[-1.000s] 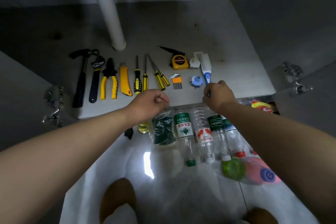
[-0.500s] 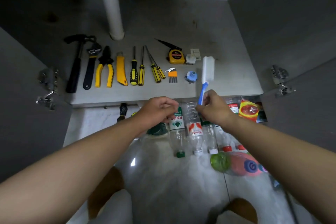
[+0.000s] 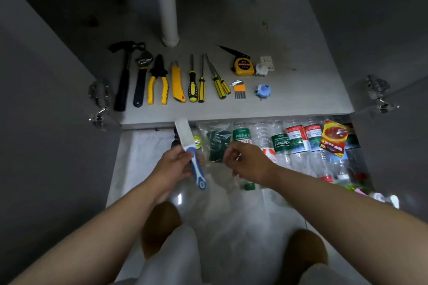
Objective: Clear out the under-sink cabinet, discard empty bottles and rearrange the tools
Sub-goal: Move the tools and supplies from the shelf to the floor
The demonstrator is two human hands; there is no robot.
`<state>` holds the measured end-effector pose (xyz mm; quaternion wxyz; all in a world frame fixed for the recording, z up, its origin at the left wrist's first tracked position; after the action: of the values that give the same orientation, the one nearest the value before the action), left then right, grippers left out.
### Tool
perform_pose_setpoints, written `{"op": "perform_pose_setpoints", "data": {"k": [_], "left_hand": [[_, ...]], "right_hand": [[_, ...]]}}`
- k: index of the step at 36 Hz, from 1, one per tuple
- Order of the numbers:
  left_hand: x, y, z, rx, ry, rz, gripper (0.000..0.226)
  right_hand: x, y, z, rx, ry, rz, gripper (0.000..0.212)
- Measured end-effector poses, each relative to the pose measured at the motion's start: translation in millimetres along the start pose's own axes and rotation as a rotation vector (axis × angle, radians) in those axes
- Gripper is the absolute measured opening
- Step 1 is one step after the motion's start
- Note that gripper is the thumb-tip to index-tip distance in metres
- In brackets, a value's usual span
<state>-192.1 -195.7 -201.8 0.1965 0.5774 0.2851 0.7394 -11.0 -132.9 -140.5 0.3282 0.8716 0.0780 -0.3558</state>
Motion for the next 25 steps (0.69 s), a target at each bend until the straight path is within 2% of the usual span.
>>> {"op": "perform_pose_setpoints", "data": {"k": [5,8,11,15,18,19,25], "left_hand": [[-42,3,-65,0.299,0.023,-0.057,0.021],[-58,-3,-94,0.406,-0.032,-0.09,0.027],[-59,-12,-116,0.501,-0.081,-0.086,0.027],[-50,-26,-128,0.569,-0.196,-0.026,0.032],[-41,-33,-130,0.589,-0.223,0.002,0.015],[-39,-36,-132,0.601,-0.219,0.012,0.011],[-33,-42,-136,0.649,-0.247,0.051,0.026]], "right_hand": [[13,-7,-3,0.087,0.139,0.028,0.013],[10,-12,-8,0.157,0.219,-0.029,0.016],[2,-18,-31,0.3,0.294,-0.06,0.022],[-3,-33,-74,0.471,0.328,-0.043,0.045],[-3,-48,-110,0.564,0.333,0.006,0.049],[-2,-53,-120,0.576,0.329,0.017,0.049],[-1,-82,-154,0.553,0.352,0.074,0.063]]}}
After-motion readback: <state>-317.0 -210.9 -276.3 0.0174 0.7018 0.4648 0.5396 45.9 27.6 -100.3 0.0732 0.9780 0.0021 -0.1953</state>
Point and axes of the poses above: each hand's wrist, its own y-axis away from the middle knuckle, its own z-axis out of the palm, x = y × z, the point moved 10 cm from there along -y, towards the middle knuckle, and after that the axes turned 2 degrees about y, right-handed, at the moved point
